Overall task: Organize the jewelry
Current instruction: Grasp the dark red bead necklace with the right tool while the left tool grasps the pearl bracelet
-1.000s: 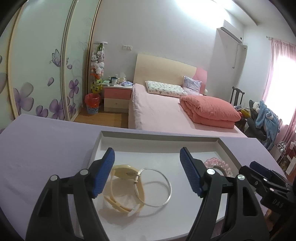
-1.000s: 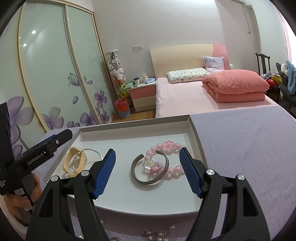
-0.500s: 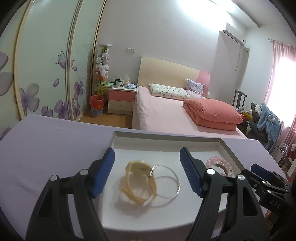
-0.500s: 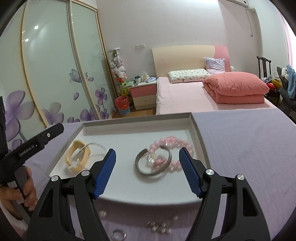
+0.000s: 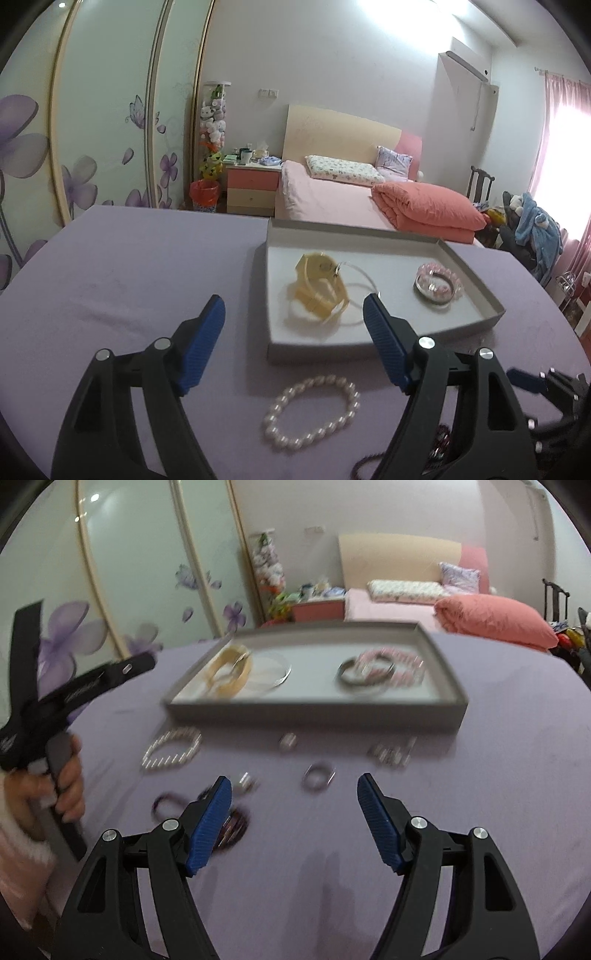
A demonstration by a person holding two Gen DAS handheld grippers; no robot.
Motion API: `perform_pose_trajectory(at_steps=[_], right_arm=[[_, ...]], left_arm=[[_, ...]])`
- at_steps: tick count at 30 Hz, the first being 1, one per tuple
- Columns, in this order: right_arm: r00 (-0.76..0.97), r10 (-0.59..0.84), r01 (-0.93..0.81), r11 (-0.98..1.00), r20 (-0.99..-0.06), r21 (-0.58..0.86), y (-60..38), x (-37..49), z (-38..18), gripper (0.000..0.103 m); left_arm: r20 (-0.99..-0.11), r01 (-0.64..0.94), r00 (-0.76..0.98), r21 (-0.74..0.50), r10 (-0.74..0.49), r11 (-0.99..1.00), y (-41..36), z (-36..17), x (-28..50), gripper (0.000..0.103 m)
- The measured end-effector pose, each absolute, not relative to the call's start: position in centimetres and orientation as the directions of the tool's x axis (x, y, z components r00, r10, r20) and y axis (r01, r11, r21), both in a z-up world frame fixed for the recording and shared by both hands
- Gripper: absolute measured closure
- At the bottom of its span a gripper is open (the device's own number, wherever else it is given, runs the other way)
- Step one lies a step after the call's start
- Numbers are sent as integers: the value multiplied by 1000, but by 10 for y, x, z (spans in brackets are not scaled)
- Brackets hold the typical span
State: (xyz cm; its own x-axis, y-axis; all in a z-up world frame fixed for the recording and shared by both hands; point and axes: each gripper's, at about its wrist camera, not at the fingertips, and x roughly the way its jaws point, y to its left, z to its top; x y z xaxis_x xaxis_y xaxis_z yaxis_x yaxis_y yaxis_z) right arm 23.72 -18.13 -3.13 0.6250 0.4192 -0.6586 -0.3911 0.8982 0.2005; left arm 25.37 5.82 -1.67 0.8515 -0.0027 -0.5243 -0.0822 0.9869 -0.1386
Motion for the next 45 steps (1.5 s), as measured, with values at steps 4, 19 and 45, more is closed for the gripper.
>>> perform_pose_trajectory(at_steps=[4,19,45], right_arm=[[573,434,-431,881,-695,194,-164,217,-38,32],[546,310,-459,888,-778,32,-105,219,-55,56],[616,157,-169,983,-772,65,-235,210,-53,92]], left_arm=[[-535,-90,845,-158,-9,983,65,-22,243,27],[-547,-148,836,-150,43,977,86,-19,229,27],[-772,-65,635,-9,34,998,56,-69,260,49]])
